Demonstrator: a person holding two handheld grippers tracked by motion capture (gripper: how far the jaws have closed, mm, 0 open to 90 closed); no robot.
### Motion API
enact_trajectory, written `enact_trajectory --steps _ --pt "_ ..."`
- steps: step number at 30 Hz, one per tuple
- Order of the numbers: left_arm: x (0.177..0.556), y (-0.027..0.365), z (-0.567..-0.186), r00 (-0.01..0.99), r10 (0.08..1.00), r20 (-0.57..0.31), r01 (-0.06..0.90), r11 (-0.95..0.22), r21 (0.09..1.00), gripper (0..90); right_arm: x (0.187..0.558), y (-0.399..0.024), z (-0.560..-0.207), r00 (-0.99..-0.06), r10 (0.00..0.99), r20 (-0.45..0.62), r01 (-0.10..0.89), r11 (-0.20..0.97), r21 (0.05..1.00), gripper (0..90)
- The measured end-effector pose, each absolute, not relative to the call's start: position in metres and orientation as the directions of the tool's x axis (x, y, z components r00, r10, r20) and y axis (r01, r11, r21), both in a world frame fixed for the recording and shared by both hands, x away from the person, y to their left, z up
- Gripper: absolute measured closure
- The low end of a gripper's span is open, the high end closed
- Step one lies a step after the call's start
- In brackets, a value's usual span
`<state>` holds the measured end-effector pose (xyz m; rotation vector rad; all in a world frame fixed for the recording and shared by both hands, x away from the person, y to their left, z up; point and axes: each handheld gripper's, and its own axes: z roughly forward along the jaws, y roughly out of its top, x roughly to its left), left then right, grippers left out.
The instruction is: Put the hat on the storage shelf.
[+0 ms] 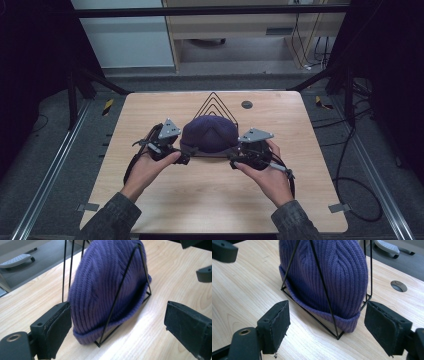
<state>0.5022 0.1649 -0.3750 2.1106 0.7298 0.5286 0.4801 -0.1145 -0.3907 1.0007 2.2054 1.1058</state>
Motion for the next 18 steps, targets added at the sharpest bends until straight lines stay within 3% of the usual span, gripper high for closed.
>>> enact_trajectory --steps 18 --pt "0.461 0.189 -0.381 0.751 0.649 0.121 0.327 -0.525 0.786 4.0 0.436 -0.135 -0.388 -0.637 0.761 -0.122 0.339 0.419 0.843 12.4"
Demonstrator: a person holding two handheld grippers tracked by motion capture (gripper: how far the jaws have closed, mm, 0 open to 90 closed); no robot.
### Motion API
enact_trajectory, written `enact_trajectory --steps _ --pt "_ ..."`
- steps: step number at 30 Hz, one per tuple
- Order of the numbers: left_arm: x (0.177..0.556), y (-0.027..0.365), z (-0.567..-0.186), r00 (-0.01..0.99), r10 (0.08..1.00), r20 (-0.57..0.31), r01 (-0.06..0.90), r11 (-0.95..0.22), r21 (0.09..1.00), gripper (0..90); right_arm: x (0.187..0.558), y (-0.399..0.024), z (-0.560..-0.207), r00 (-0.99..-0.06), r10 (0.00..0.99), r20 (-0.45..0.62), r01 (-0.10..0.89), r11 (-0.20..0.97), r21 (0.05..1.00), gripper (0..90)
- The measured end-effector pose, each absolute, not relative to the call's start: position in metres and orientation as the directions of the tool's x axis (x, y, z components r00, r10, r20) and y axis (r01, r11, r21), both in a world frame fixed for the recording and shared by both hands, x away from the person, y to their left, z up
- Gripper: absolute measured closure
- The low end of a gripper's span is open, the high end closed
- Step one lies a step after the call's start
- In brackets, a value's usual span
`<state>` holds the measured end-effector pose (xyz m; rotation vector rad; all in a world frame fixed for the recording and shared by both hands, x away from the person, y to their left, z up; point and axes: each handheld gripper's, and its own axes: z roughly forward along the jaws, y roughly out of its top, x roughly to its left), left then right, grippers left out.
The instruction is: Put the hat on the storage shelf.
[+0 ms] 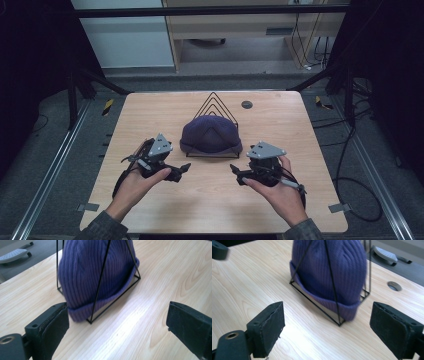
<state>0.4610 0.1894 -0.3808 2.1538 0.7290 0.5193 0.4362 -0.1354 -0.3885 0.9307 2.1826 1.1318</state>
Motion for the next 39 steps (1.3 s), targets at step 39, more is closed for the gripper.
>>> enact_trajectory --steps 39 --pt "0.481 0.312 -0.459 0.630 0.771 0.086 0.544 -0.519 0.659 4.1 0.461 -0.271 -0.470 -0.423 0.905 0.046 0.654 0.269 0.707 12.4"
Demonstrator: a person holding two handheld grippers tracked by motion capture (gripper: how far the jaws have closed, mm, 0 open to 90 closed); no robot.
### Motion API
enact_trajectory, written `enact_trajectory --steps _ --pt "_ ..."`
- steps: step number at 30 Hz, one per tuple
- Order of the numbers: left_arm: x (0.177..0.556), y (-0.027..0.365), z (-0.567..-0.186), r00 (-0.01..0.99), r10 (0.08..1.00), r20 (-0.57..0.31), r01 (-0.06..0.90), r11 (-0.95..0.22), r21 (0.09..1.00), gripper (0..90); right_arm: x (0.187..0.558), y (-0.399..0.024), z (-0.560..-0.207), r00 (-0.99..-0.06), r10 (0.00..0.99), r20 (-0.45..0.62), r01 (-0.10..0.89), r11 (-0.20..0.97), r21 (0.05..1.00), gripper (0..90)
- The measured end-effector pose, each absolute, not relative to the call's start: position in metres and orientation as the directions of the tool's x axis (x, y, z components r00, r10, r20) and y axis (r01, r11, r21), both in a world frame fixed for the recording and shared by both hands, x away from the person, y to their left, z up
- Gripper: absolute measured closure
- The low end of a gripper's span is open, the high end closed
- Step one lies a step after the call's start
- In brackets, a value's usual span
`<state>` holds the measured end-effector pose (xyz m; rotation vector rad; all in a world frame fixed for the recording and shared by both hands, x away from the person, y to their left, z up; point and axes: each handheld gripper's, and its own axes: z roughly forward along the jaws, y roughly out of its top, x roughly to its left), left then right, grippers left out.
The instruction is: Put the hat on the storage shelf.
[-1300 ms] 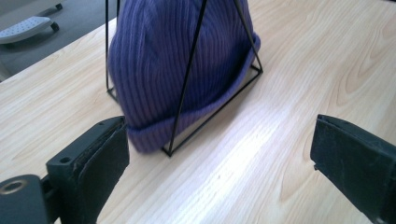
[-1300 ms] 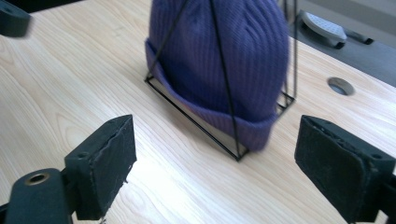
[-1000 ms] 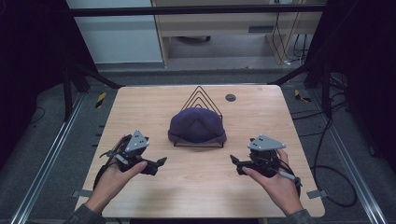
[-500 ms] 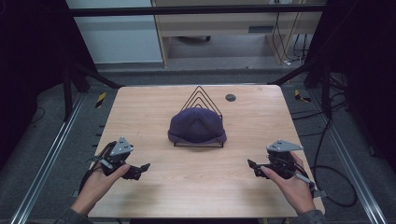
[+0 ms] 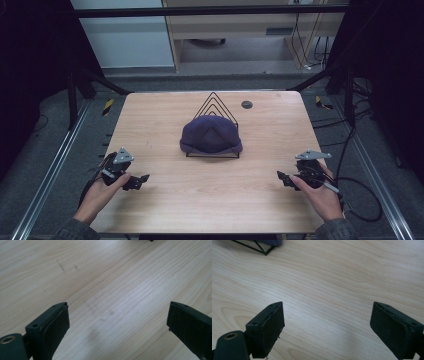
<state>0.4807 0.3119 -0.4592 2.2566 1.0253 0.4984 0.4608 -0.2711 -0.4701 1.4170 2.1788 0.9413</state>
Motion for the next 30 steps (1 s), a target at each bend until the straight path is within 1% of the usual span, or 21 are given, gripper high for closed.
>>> enact_trajectory --steps 5,10,19,25,30 --pt "0.490 0.323 -0.467 0.593 0.801 0.076 0.572 -0.486 0.661 4.1 0.465 -0.283 -0.480 -0.387 0.920 0.063 0.673 0.235 0.702 13.5" --pt "0.496 0.329 -0.475 0.567 0.821 0.063 0.591 -0.460 0.662 4.2 0.469 -0.289 -0.487 -0.374 0.926 0.059 0.679 0.230 0.697 12.7" --pt "0.503 0.330 -0.485 0.547 0.836 0.037 0.605 -0.425 0.673 4.2 0.477 -0.291 -0.500 -0.335 0.940 0.060 0.684 0.199 0.702 11.1" --pt "0.509 0.332 -0.490 0.529 0.848 0.022 0.617 -0.402 0.676 4.2 0.479 -0.291 -0.502 -0.315 0.947 0.061 0.685 0.182 0.705 10.1" --pt "0.512 0.334 -0.494 0.514 0.858 0.008 0.625 -0.381 0.681 4.1 0.482 -0.292 -0.504 -0.280 0.958 0.062 0.696 0.158 0.700 9.0"
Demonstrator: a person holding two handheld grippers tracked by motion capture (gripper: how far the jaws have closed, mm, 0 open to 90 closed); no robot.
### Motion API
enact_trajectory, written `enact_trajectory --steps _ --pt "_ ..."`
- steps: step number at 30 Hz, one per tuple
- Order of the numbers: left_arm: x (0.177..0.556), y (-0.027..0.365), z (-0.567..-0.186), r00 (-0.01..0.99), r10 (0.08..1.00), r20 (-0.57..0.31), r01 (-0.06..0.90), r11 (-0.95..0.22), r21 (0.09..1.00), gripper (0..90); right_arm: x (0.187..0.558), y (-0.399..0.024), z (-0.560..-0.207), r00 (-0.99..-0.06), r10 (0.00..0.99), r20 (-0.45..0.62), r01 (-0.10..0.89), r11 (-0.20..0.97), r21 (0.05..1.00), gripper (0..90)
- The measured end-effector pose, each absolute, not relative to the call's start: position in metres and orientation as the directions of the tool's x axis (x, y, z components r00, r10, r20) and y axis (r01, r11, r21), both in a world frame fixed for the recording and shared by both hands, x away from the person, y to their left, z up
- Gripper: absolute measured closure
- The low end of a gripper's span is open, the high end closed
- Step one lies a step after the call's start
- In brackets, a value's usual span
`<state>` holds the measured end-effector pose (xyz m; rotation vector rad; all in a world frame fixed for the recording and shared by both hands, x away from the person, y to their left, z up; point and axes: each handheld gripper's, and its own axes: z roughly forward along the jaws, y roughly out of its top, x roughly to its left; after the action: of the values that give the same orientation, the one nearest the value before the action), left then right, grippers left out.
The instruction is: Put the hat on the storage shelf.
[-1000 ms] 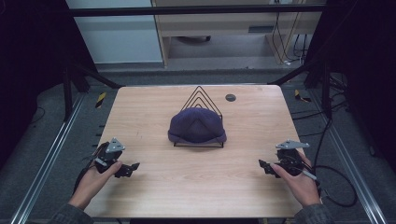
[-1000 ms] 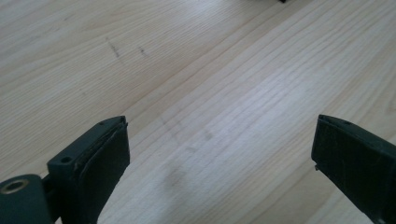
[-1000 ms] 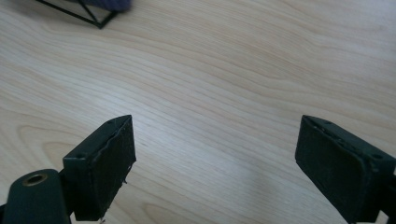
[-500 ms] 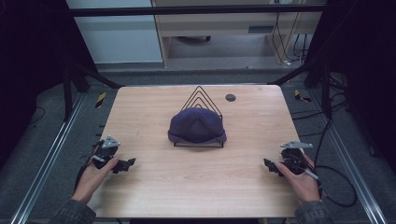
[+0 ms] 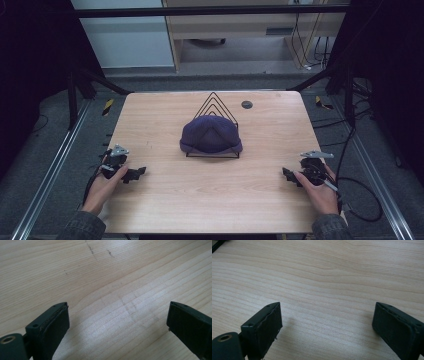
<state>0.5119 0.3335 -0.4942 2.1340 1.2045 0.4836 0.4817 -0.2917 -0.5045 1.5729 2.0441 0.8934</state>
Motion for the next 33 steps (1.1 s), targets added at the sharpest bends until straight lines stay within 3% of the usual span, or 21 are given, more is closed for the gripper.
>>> enact_trajectory --steps 6,19,33 --pt "0.514 0.330 -0.501 0.533 0.846 0.022 0.630 -0.415 0.657 2.0 0.482 -0.290 -0.506 -0.276 0.960 0.053 0.691 0.160 0.705 7.5" --pt "0.511 0.330 -0.508 0.525 0.851 0.021 0.591 -0.382 0.711 0.0 0.479 -0.286 -0.512 -0.292 0.956 0.008 0.654 0.194 0.731 4.1" --pt "0.507 0.328 -0.508 0.517 0.856 0.020 0.595 -0.376 0.710 0.0 0.474 -0.286 -0.513 -0.304 0.953 -0.001 0.652 0.209 0.729 3.2"
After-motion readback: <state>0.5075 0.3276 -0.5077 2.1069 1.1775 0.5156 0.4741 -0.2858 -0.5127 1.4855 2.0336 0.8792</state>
